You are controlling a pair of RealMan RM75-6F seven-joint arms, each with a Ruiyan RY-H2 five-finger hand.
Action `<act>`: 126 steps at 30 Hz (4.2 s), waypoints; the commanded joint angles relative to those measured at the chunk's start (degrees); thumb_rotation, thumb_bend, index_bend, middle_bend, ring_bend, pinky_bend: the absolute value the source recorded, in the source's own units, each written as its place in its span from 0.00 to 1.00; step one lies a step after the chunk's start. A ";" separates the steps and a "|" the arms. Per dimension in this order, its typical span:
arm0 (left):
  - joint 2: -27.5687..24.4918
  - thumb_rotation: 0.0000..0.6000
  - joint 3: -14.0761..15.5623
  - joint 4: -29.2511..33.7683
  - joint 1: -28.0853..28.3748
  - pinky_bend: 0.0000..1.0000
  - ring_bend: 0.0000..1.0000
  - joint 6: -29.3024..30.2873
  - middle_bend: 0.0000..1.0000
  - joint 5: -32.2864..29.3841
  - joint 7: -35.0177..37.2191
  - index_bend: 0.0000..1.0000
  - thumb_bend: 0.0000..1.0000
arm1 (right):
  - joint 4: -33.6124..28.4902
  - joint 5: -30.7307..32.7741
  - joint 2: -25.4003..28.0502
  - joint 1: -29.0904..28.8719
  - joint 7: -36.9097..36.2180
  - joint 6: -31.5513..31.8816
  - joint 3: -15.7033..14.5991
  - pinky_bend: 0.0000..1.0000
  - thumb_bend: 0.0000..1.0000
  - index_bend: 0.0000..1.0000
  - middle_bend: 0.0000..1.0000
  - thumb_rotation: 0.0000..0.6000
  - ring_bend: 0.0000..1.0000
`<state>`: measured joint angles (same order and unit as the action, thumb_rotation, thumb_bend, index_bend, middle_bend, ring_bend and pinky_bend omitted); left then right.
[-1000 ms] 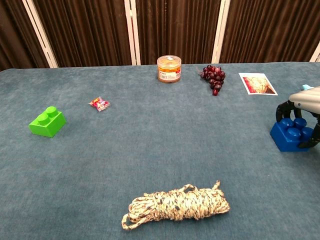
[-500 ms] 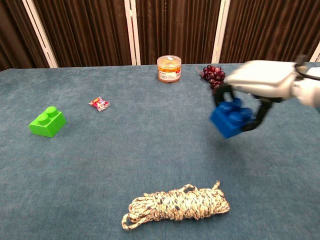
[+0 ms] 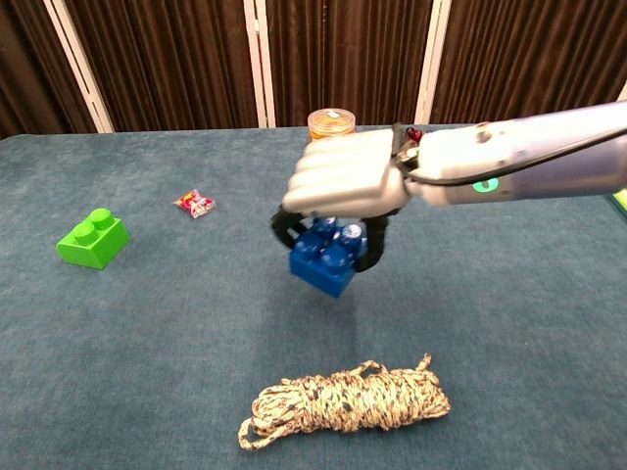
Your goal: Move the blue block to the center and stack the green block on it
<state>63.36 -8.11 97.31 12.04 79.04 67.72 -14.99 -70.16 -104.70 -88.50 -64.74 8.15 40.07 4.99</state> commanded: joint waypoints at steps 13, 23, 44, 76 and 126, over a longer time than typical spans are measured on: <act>-0.30 1.00 -0.14 -1.52 0.01 0.00 0.00 -1.90 0.00 -1.63 1.51 0.00 0.00 | 18.29 -3.76 -10.74 -6.99 -8.45 2.54 -5.53 0.40 0.13 0.06 0.23 1.00 0.23; 0.10 1.00 0.17 -2.39 0.49 0.00 0.00 -3.15 0.00 -1.04 2.30 0.00 0.00 | 9.39 2.51 -3.11 -2.71 0.87 3.57 -3.71 0.16 0.00 0.00 0.00 1.00 0.00; 2.10 1.00 2.09 -3.60 1.38 0.00 0.00 -3.56 0.00 5.46 4.65 0.00 0.00 | -16.92 24.72 20.85 34.83 4.13 33.65 -6.87 0.00 0.00 0.00 0.00 1.00 0.00; 23.01 1.00 3.21 -40.85 26.95 0.10 0.06 -36.99 0.10 9.48 9.83 0.02 0.00 | -21.45 28.90 22.12 52.79 0.63 43.56 -4.91 0.00 0.00 0.00 0.00 1.00 0.00; 26.69 1.00 -4.92 -10.09 45.96 0.41 0.47 -34.90 0.50 -12.58 -16.10 0.51 0.11 | -20.81 27.63 23.57 54.70 -3.24 38.43 -0.74 0.00 0.00 0.00 0.00 1.00 0.00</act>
<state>87.01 -12.60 86.21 54.64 44.63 60.30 -25.74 -91.07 -77.13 -65.09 -10.14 5.15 78.58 4.13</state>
